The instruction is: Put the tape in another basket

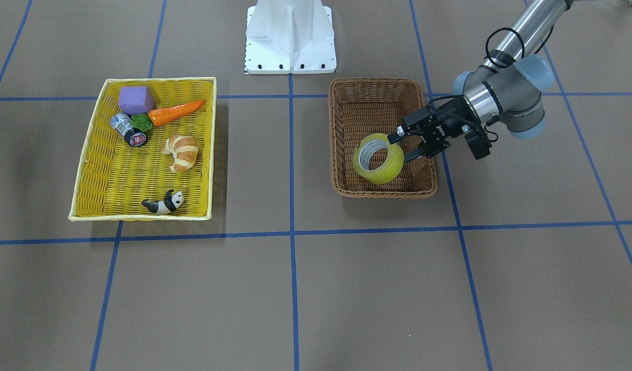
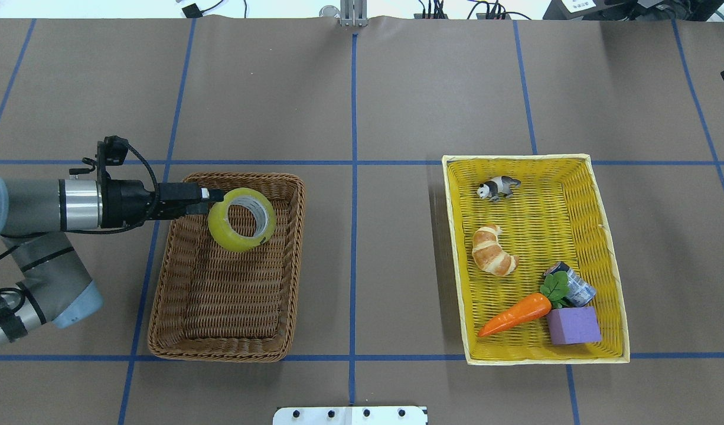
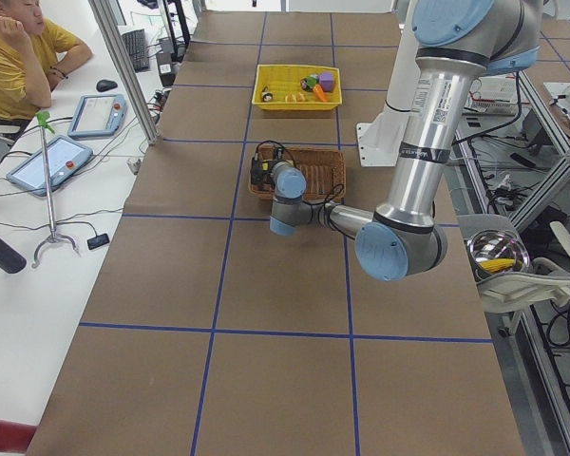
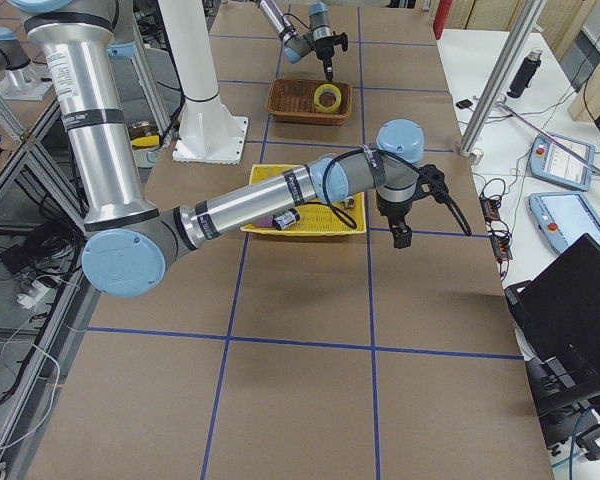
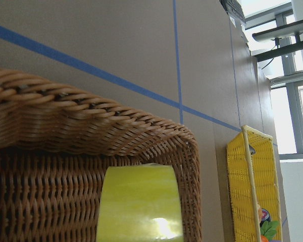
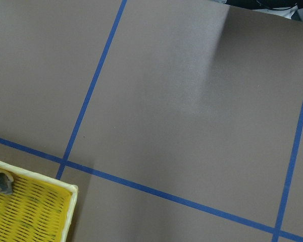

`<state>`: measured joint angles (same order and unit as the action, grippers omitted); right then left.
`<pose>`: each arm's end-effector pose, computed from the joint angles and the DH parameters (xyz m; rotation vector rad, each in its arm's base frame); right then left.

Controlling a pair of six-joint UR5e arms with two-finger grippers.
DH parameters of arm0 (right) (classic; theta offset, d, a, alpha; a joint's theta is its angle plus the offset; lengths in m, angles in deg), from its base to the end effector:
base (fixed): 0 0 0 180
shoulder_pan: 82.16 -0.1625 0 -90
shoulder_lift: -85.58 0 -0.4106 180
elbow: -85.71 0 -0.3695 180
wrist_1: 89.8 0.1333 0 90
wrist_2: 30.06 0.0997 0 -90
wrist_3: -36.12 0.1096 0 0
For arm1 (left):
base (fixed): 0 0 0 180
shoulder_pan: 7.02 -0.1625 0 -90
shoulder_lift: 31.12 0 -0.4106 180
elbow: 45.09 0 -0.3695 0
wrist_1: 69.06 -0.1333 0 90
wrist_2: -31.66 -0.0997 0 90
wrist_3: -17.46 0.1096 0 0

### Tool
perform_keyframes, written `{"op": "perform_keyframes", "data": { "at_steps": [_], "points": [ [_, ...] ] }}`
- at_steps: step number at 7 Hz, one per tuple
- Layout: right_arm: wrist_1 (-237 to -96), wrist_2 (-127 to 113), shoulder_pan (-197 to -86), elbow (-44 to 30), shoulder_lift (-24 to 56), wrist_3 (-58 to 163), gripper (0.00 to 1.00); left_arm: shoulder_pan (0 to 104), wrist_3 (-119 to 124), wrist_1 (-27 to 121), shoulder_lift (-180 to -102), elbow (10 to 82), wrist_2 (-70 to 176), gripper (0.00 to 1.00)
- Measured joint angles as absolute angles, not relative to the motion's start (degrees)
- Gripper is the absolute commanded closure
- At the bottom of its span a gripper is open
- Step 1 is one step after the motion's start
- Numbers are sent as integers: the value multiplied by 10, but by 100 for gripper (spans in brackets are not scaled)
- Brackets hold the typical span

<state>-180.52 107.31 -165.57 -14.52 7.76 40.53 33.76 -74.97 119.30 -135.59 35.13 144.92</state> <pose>-0.0106 -0.5507 0.4551 0.2769 -0.8475 -0.1919 0.3550 -0.4251 0.4100 0.3061 1.7567 -0.1782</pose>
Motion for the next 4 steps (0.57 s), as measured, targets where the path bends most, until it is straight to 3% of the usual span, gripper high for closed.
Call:
{"op": "perform_keyframes", "data": {
  "at_steps": [4],
  "points": [
    [-1772,1069,-1716,-143,-19,403,0,499,-637,1126,-1342,362,1480,1]
  ]
}}
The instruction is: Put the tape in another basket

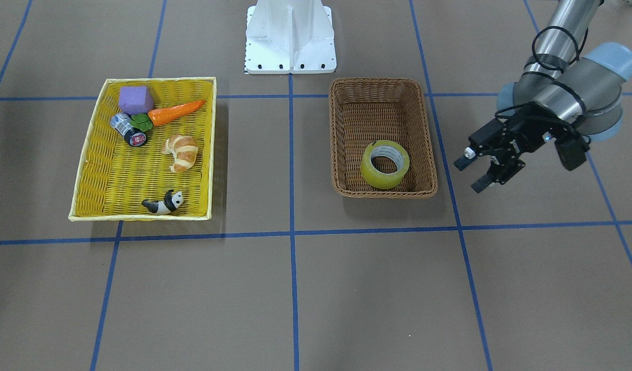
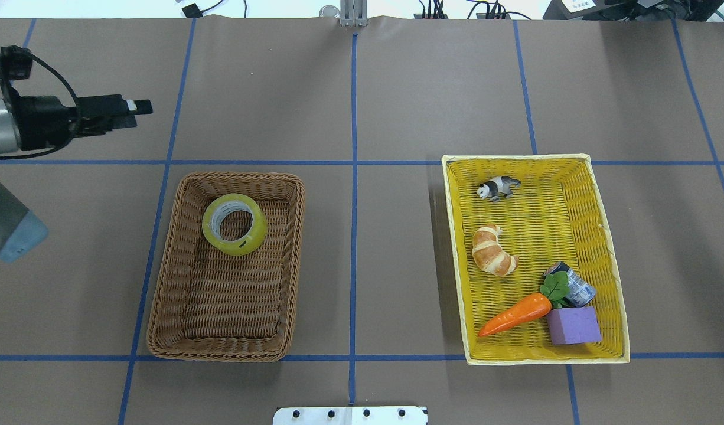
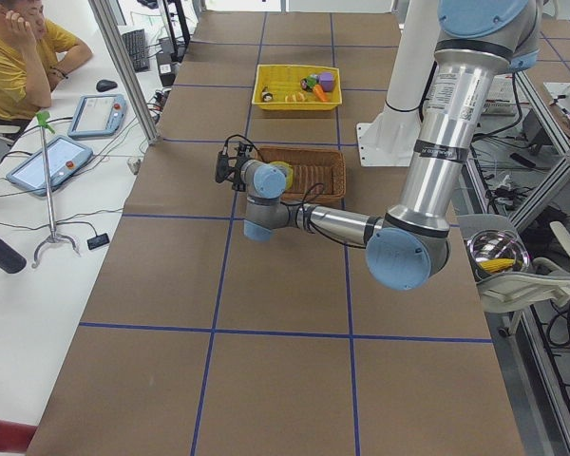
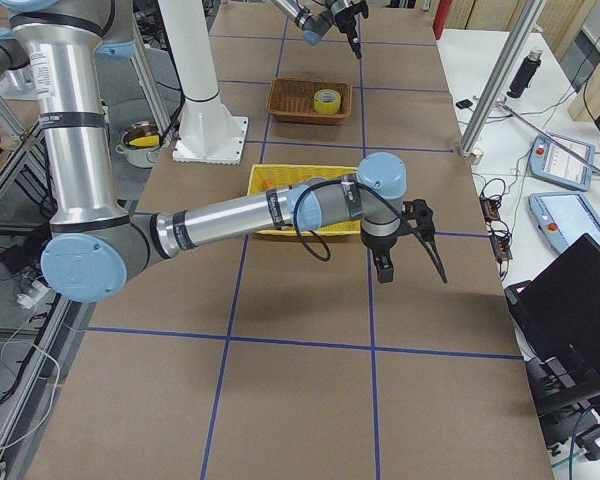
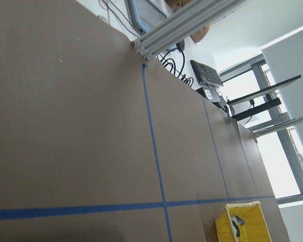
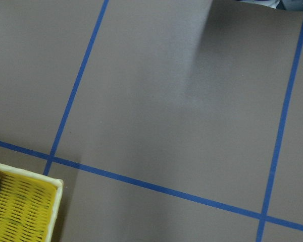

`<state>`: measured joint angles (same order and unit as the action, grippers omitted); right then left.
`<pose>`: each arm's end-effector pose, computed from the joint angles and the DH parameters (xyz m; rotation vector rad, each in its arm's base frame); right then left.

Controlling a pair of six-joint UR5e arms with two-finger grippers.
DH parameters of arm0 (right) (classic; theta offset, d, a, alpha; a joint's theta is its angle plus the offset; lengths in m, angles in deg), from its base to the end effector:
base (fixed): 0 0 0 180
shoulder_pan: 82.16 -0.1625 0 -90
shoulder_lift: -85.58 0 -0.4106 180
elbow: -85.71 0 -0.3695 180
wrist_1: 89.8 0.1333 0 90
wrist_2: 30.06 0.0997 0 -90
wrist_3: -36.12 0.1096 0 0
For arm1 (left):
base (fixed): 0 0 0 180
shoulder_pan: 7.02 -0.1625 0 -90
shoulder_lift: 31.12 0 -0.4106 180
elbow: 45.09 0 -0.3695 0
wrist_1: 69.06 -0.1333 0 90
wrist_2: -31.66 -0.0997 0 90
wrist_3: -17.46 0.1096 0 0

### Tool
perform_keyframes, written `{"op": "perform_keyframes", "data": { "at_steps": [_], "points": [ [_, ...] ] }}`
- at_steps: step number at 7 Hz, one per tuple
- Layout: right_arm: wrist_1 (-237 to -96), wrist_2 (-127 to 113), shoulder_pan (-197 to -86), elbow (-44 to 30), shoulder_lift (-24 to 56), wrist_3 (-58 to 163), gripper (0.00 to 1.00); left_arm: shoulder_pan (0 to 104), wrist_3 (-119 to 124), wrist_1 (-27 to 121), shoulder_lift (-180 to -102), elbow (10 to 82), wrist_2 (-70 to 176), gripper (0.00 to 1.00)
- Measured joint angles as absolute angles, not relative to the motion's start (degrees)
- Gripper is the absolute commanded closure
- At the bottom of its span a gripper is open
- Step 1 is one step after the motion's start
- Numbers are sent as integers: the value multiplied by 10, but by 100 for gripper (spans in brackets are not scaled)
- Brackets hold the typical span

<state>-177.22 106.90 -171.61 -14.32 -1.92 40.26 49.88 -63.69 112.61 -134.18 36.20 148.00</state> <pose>0.0484 -0.4948 0.5388 0.2151 -0.8239 -0.0492 0.2286 -0.5057 0.4250 0.5983 1.5602 -0.2497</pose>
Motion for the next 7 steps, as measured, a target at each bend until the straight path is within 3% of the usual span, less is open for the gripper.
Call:
{"op": "perform_keyframes", "data": {
  "at_steps": [4,7],
  "points": [
    [-1727,1049,-1740,-137,-72,395,0,751,-159,795,-1316,365,1640,1],
    [-1693,1038,-1740,-105,-68,394,0,868,163,539,-1308,365,1661,1]
  ]
}}
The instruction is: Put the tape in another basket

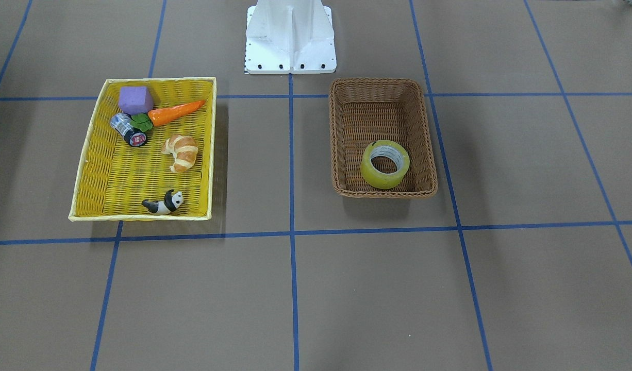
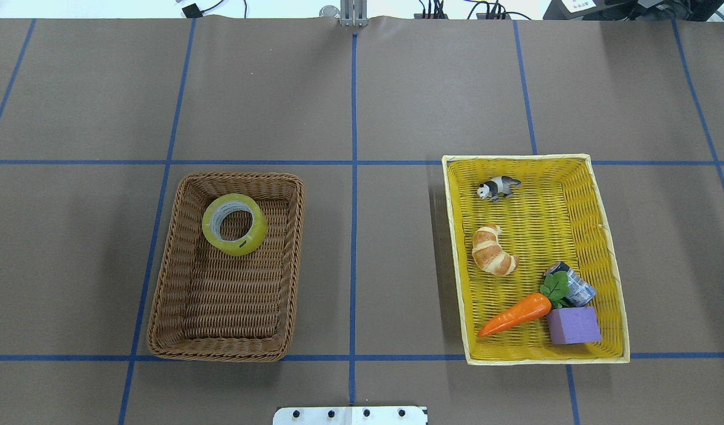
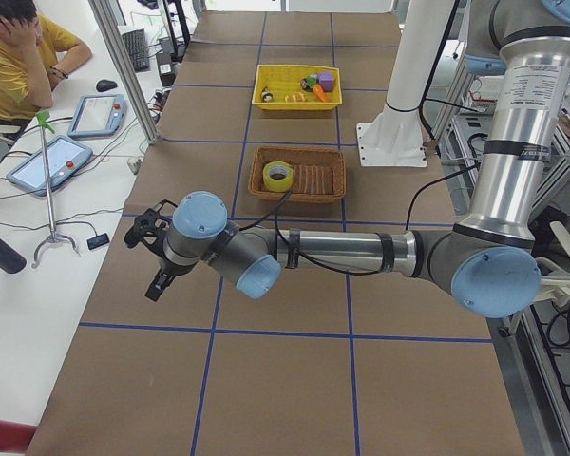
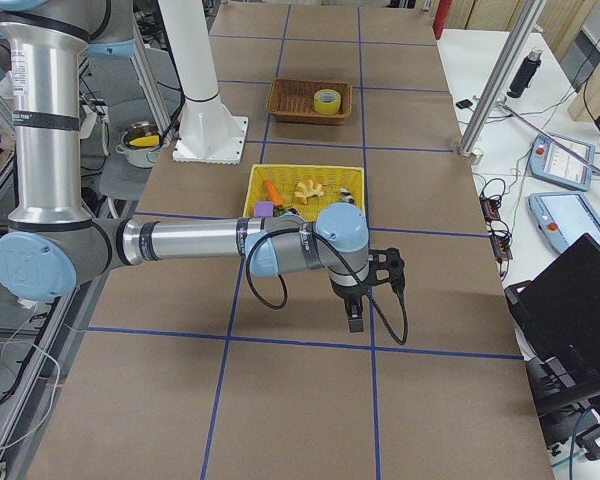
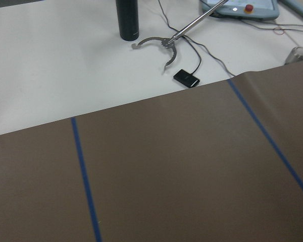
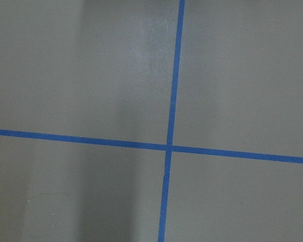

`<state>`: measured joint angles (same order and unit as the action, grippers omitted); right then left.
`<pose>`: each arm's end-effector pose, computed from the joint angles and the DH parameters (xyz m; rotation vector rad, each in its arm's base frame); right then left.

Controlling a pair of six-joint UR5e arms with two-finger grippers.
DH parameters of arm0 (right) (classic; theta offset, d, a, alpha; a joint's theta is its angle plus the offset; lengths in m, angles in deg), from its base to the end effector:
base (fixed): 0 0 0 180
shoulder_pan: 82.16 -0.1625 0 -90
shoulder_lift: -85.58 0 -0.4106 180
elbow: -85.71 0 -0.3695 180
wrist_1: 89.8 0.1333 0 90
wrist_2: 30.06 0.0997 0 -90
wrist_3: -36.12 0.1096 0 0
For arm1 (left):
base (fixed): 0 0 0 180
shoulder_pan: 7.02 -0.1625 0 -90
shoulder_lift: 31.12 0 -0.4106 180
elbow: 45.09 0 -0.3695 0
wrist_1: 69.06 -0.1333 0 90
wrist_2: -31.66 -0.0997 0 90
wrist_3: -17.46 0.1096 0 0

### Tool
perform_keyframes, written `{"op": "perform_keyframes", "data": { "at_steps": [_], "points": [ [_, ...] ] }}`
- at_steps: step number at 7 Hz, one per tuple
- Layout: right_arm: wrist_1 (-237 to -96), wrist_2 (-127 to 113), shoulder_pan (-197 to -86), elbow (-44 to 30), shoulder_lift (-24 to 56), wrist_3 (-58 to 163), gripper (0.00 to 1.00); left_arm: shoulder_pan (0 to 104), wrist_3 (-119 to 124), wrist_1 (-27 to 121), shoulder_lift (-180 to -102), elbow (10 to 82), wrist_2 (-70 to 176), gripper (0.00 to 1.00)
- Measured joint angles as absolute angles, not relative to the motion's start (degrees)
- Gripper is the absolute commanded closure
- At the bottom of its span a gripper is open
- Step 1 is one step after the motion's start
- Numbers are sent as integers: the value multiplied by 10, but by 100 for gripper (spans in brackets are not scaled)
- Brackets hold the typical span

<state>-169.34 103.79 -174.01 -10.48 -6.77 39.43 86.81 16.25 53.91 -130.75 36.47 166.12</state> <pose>0.0724 -0.4659 0.6000 0.2274 -0.7639 -0.0103 -0.0941 -0.5595 0.5684 0.5819 0.7382 0.1498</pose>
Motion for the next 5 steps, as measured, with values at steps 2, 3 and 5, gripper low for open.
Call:
{"op": "perform_keyframes", "data": {
  "at_steps": [2,3,5],
  "points": [
    [-1679,1037,-1740,-90,-66,394,0,896,279,393,-1306,362,1658,1],
    [-1677,1038,-1740,-88,-67,394,0,899,297,328,-1306,362,1657,1],
    [-1677,1038,-1740,-88,-68,393,0,903,307,232,-1295,364,1657,1]
  ]
}}
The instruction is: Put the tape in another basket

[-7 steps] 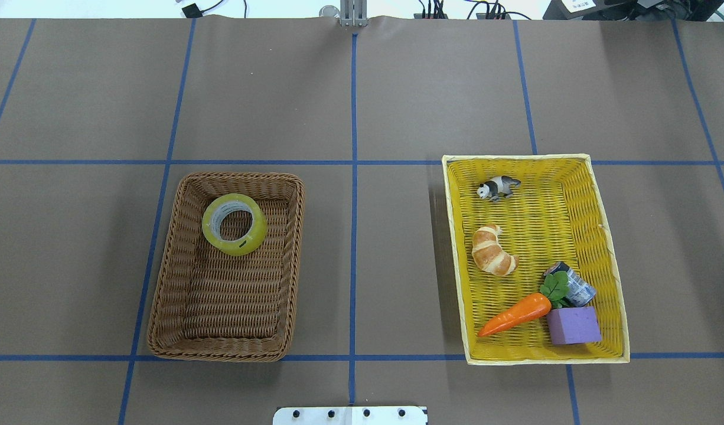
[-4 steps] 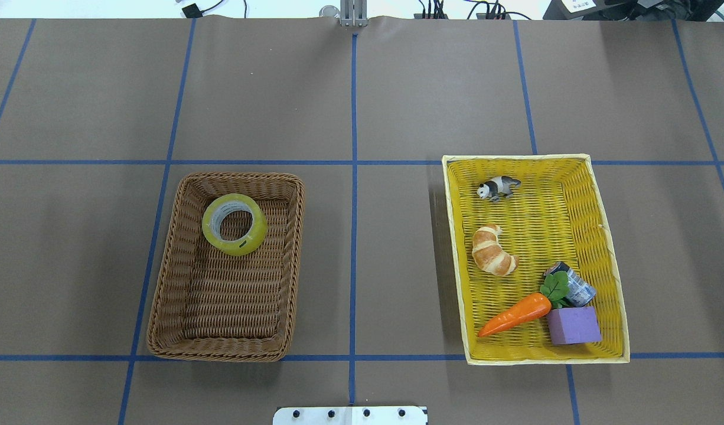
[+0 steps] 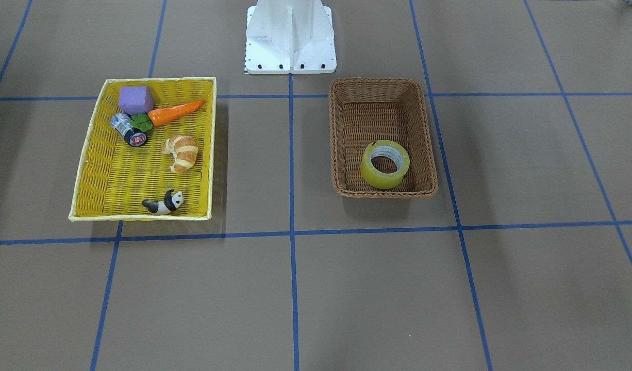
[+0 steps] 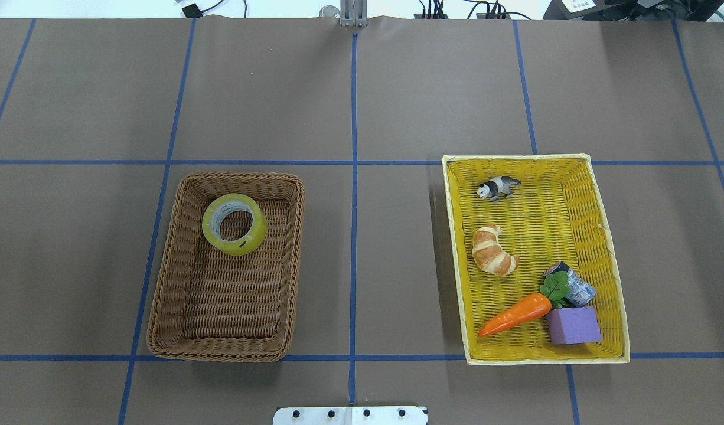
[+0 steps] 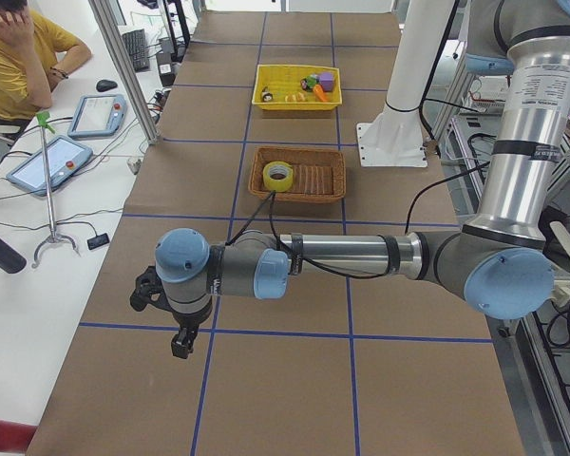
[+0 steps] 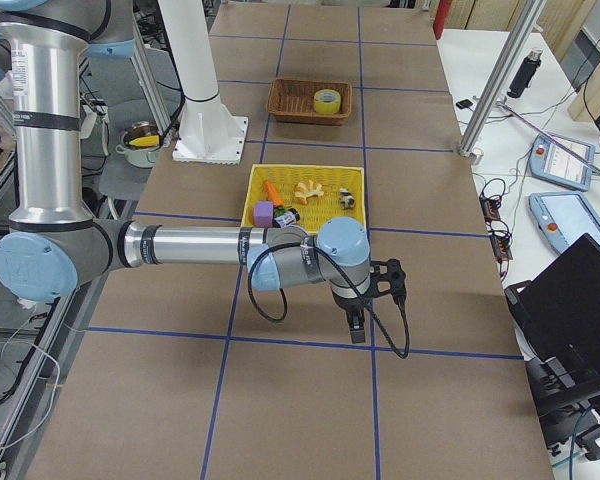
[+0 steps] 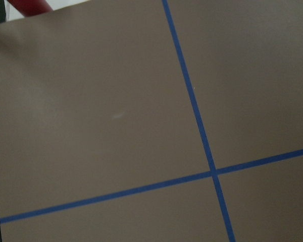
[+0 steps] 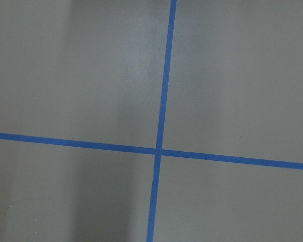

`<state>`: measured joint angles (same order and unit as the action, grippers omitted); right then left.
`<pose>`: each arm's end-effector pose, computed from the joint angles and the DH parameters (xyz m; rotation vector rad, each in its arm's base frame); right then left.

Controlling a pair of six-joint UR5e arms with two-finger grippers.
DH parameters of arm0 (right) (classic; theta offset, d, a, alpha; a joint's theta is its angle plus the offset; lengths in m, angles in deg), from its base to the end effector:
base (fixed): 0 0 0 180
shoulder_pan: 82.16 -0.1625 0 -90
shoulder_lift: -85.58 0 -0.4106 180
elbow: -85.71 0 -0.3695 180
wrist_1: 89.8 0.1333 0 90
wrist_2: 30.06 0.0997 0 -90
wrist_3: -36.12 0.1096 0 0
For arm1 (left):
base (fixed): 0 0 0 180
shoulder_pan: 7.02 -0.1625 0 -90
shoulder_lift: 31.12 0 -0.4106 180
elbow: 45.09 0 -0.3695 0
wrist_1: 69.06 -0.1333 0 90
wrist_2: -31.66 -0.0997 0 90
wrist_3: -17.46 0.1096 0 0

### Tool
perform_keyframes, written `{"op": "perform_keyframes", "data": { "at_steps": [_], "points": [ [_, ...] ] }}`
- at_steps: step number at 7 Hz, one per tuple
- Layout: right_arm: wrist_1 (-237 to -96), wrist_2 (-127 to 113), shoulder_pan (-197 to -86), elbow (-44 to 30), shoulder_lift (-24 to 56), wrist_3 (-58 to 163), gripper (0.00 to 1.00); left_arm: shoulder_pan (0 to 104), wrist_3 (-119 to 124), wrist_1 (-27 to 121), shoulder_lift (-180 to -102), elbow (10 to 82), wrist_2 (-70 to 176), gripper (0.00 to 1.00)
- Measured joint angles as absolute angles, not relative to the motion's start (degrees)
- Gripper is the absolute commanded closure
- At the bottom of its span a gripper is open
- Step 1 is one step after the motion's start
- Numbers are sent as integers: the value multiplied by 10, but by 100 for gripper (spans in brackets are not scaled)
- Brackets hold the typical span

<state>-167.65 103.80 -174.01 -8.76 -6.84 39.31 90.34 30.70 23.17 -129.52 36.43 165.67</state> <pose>0.0724 -0.4659 0.6117 0.2266 -0.7639 -0.0116 -0.1248 -0.5204 0.6442 0.1725 0.7497 0.1119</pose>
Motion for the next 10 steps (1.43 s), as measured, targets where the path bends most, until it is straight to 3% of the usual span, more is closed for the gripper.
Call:
{"op": "perform_keyframes", "data": {
  "at_steps": [6,10],
  "points": [
    [-1656,1044,-1740,-59,-74,400,0,903,285,247,-1255,367,1652,1],
    [-1655,1040,-1710,-58,-65,396,0,880,236,251,-1245,431,1653,1]
  ]
}}
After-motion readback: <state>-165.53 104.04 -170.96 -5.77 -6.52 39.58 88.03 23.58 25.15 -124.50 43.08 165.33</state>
